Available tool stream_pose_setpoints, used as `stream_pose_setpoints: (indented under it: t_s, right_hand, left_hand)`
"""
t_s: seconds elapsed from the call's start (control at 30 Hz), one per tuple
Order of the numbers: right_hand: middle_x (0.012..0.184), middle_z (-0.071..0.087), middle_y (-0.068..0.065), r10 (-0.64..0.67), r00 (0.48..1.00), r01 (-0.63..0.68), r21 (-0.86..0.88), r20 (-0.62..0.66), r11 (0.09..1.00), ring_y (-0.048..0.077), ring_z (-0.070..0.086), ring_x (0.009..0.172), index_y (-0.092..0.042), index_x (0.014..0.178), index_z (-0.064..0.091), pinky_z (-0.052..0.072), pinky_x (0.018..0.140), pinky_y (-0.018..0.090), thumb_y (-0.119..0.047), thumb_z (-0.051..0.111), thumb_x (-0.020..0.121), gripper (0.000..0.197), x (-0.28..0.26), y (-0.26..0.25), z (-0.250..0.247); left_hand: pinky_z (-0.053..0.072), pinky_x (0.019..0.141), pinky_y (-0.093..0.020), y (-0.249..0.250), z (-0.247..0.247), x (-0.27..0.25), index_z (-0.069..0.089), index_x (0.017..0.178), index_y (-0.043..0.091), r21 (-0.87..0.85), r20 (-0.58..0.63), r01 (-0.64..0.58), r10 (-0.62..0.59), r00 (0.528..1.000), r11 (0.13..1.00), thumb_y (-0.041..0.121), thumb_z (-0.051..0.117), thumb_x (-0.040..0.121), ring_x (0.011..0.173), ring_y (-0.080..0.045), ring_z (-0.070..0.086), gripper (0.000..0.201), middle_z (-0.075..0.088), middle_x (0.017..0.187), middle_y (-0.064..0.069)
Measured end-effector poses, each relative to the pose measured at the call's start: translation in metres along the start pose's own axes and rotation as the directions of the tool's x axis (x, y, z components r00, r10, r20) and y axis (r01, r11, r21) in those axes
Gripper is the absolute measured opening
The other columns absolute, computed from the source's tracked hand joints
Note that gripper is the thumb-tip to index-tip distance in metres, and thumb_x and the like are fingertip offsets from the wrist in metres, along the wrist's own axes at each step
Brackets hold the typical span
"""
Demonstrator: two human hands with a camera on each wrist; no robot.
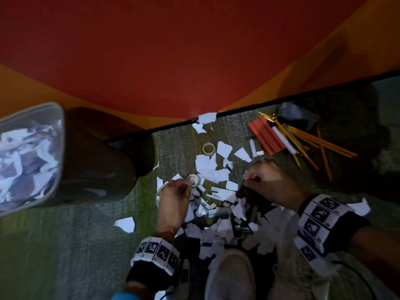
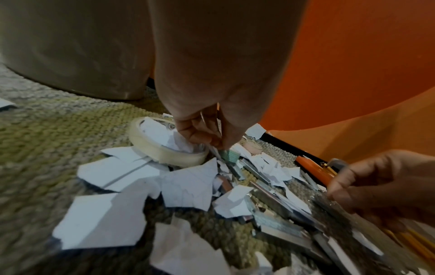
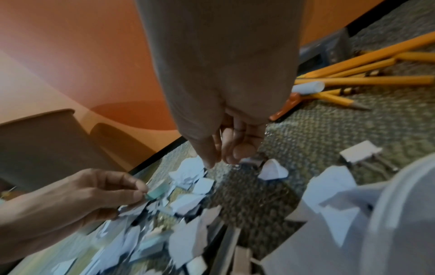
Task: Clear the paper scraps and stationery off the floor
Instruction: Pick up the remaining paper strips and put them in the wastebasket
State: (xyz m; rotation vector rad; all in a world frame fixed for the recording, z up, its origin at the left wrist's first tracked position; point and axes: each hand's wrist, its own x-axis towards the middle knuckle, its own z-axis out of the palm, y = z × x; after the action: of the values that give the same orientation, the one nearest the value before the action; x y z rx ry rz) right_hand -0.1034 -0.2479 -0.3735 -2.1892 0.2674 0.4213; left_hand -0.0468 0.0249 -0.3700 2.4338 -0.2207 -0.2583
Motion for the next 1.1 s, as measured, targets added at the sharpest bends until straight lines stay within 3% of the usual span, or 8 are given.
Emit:
stream_pose_setpoints:
  t_s: [0.07, 0.23, 0.4, 0.57, 0.7, 0.8, 1.0, 1.1]
  right_hand:
    - [0.080, 0.069, -0.002, -0.022, 1.000, 0.022, -0.040, 0.004, 0.999, 0.011, 0.063, 0.078, -0.016, 0.081, 0.074, 0.041, 0.067, 0.019, -0.019, 0.072, 0.084, 0.005, 0.000, -0.007, 0.006]
    - [0.078, 0.070, 0.000, -0.127, 0.991, 0.133, -0.129, 0.050, 0.983, 0.013, 0.063, 0.074, -0.014, 0.079, 0.074, 0.043, 0.067, 0.023, -0.017, 0.070, 0.085, 0.008, -0.001, -0.007, 0.013]
    - [0.077, 0.069, 0.000, -0.107, 0.994, 0.107, -0.096, 0.011, 0.990, 0.014, 0.062, 0.074, -0.014, 0.079, 0.073, 0.045, 0.070, 0.024, -0.014, 0.070, 0.086, 0.008, -0.002, -0.002, 0.007]
    - [0.077, 0.072, -0.005, -0.089, 0.994, 0.097, 0.173, -0.057, 0.980, 0.002, 0.066, 0.073, -0.015, 0.080, 0.073, 0.050, 0.069, 0.023, -0.017, 0.071, 0.087, 0.008, -0.001, -0.015, -0.008]
    - [0.079, 0.072, 0.011, 0.078, 0.992, -0.012, 0.532, -0.102, 0.847, 0.017, 0.064, 0.061, -0.020, 0.094, 0.072, 0.050, 0.054, 0.025, -0.032, 0.071, 0.089, 0.012, 0.007, -0.043, -0.014]
    - [0.081, 0.067, 0.024, 0.121, 0.991, -0.057, 0.668, -0.050, 0.742, 0.028, 0.061, 0.063, -0.014, 0.101, 0.070, 0.051, 0.053, 0.032, -0.029, 0.067, 0.092, 0.017, 0.010, -0.054, -0.020]
    - [0.079, 0.064, 0.018, 0.249, 0.965, -0.093, 0.793, -0.076, 0.603, 0.023, 0.062, 0.060, 0.004, 0.097, 0.067, 0.057, 0.057, 0.032, -0.007, 0.063, 0.094, 0.012, 0.011, -0.037, -0.032]
    - [0.086, 0.065, 0.026, 0.287, 0.957, -0.138, 0.829, -0.028, 0.541, 0.032, 0.067, 0.066, 0.009, 0.105, 0.064, 0.059, 0.059, 0.031, -0.006, 0.062, 0.094, 0.018, 0.010, -0.028, -0.036]
  left_hand:
    - [0.042, 0.071, -0.003, -0.004, -0.001, -0.002, 0.076, 0.090, 0.011, -0.005, -0.028, 0.004, -0.004, 1.000, 1.000, 0.000, 0.067, 0.085, 0.074, -0.002, 0.061, 0.015, 0.074, 0.088, -0.003]
    - [0.055, 0.081, -0.030, -0.015, 0.007, 0.009, 0.070, 0.105, 0.025, -0.019, -0.027, 0.056, -0.057, 0.998, 0.998, 0.023, 0.077, 0.083, 0.091, -0.019, 0.064, 0.023, 0.067, 0.103, -0.002]
    - [0.043, 0.088, -0.037, -0.007, 0.014, 0.021, 0.067, 0.114, 0.025, 0.186, 0.085, -0.029, 0.013, 0.996, 0.982, 0.027, 0.080, 0.078, 0.105, -0.028, 0.048, 0.038, 0.061, 0.113, -0.003]
    - [0.037, 0.088, -0.025, 0.019, 0.008, 0.026, 0.065, 0.114, 0.026, 0.129, 0.010, -0.108, 0.108, 0.994, 0.986, 0.028, 0.083, 0.074, 0.106, -0.019, 0.045, 0.043, 0.057, 0.112, 0.007]
    - [0.053, 0.078, -0.029, 0.072, 0.011, 0.034, 0.066, 0.112, 0.032, -0.188, 0.104, -0.173, 0.195, 0.975, 0.967, 0.016, 0.082, 0.075, 0.100, -0.009, 0.058, 0.044, 0.057, 0.109, 0.013]
    - [0.051, 0.068, -0.023, 0.097, 0.018, 0.038, 0.068, 0.115, 0.028, -0.302, 0.162, -0.195, 0.252, 0.954, 0.933, 0.007, 0.081, 0.076, 0.092, -0.007, 0.060, 0.046, 0.060, 0.104, 0.009]
    - [0.055, 0.078, -0.023, 0.075, 0.022, 0.060, 0.071, 0.113, 0.018, -0.202, 0.157, -0.087, 0.120, 0.980, 0.976, 0.001, 0.074, 0.083, 0.087, -0.008, 0.065, 0.034, 0.069, 0.096, 0.004]
    - [0.050, 0.079, -0.023, 0.047, 0.025, 0.079, 0.070, 0.103, 0.029, -0.142, 0.085, -0.054, 0.067, 0.994, 0.988, -0.001, 0.068, 0.083, 0.090, -0.017, 0.067, 0.035, 0.070, 0.095, 0.003]
